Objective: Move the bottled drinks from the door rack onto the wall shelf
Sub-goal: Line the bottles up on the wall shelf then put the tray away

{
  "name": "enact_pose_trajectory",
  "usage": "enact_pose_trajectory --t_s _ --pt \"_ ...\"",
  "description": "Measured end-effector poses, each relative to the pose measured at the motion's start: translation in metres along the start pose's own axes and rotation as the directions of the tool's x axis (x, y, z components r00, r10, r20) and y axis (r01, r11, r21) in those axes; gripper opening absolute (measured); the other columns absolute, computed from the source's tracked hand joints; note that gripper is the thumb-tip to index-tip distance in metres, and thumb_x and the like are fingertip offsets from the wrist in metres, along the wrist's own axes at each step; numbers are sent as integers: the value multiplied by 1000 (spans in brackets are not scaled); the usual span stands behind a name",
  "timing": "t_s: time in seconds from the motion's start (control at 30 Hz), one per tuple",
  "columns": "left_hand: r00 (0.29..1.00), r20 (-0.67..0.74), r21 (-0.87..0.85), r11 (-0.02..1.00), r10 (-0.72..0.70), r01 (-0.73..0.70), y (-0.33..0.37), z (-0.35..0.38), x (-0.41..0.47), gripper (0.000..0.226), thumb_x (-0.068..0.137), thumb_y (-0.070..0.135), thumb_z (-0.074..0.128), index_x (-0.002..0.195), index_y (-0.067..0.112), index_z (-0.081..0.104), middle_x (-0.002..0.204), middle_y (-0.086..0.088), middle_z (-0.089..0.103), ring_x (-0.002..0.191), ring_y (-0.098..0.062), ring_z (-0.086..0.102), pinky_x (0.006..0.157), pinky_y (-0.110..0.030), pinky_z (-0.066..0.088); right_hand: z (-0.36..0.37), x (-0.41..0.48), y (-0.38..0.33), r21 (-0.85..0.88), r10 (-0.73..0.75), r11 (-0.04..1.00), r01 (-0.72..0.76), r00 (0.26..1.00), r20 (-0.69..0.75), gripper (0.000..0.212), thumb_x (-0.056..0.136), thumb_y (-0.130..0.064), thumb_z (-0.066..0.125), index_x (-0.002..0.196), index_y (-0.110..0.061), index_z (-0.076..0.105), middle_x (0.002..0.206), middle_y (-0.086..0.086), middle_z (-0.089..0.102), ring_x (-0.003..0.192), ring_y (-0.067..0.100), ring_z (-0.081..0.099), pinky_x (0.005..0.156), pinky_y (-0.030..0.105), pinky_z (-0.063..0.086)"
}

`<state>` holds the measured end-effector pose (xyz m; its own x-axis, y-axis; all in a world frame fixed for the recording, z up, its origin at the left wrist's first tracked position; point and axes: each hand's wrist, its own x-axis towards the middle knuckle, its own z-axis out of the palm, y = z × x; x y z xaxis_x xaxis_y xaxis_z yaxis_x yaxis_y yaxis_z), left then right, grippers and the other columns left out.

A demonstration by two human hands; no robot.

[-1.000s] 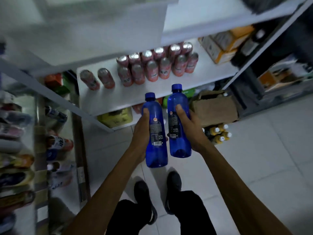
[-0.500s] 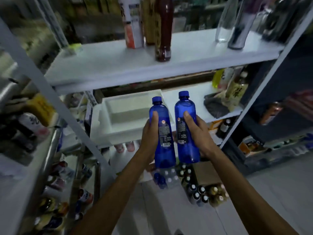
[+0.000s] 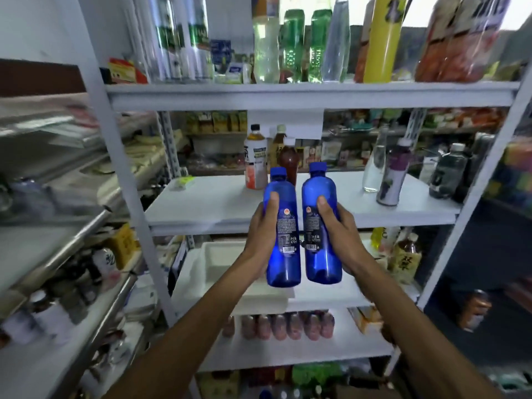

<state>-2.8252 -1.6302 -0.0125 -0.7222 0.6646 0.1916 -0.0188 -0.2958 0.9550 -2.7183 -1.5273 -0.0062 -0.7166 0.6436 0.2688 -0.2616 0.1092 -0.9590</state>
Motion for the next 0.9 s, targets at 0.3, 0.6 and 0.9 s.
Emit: enact_pose_trajectory --t_s 0.3,0.6,0.9 --pt "993 -99 38 997 72 -68 23 15 -14 44 91 58 45 107 20 62 68 7 65 62 -11 62 68 -38 52 -13 11 -20 -35 -11 999 13 998 61 64 81 -62 60 105 -3 57 85 10 64 75 22 64 71 40 55" --pt "944 -292 44 988 154 -148 48 -22 -34 59 79 64 50 110 14 56 76 -3 57 71 -24 55 69 -44 51 37 19 -20 52 -62 997 54 984 166 41 90 -51 56 105 -13 60 82 3 66 72 14 65 64 27 54" --pt "878 -420 137 972 230 -189 64 -100 -73 61 84 68 55 111 13 58 90 -14 62 80 -31 58 77 -58 51 126 8 -17 113 -105 991 70 935 339 31 96 -42 53 95 -11 57 71 -1 61 61 8 60 57 21 49"
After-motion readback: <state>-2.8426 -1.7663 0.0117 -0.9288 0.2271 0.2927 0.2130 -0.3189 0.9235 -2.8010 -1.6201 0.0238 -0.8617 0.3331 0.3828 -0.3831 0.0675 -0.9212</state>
